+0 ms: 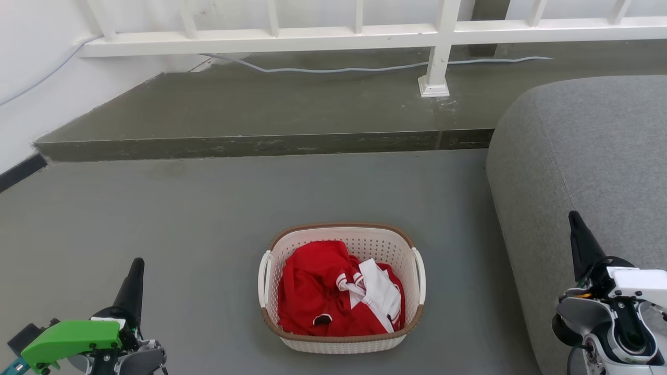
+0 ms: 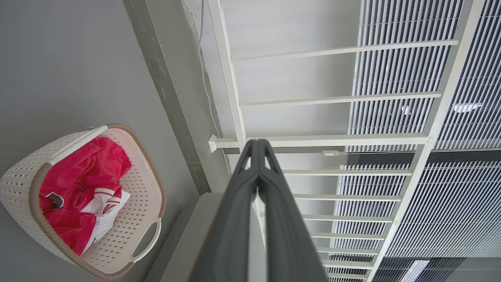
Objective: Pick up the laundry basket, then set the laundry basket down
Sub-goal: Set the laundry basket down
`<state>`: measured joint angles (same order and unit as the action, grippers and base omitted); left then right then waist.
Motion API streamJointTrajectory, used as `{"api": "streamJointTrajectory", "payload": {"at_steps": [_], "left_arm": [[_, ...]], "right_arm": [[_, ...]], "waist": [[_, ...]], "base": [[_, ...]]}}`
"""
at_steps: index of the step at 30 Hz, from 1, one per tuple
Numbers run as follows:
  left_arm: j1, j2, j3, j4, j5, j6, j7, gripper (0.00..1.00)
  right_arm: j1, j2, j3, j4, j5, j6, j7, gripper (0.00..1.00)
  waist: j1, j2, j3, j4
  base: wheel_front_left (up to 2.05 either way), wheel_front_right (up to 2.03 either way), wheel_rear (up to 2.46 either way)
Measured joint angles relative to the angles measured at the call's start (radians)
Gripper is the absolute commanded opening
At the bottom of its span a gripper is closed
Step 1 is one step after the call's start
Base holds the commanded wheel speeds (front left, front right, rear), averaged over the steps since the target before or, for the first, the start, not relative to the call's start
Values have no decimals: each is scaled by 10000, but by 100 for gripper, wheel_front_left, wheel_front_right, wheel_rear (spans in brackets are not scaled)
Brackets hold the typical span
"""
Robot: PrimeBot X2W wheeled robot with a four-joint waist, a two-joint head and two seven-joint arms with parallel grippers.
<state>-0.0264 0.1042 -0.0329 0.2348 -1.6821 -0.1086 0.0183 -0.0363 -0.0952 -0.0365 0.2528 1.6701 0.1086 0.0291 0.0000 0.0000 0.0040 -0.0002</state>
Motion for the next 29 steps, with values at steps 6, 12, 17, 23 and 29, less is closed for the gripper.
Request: {"api": "streamJointTrajectory", "payload": {"at_steps": [6,12,17,23,29], "left_arm": [[-55,2,12,102,-73,-12,2,0],[-60,2,15,134,-84,-13,2,0],[-67,2,19,153,-84,-15,6,0],[-138,2,25,174,-84,-59,31,0],[-155,2,29,192,-84,-69,33,0]], "right_arm": [[-63,-2,-42,38,35,52,29,0],[-76,-2,-52,73,33,52,31,0],[-96,-2,-61,107,33,54,75,0],[-156,-2,-65,128,33,54,75,0],[-156,-2,-71,138,33,56,75,0]], "waist": [[0,0,-1,1],[0,0,-3,1],[0,0,-5,1],[0,0,-7,1],[0,0,-8,1]], "base": [[0,0,0],[0,0,0],[0,0,0],[0,0,0],[0,0,0]]}}
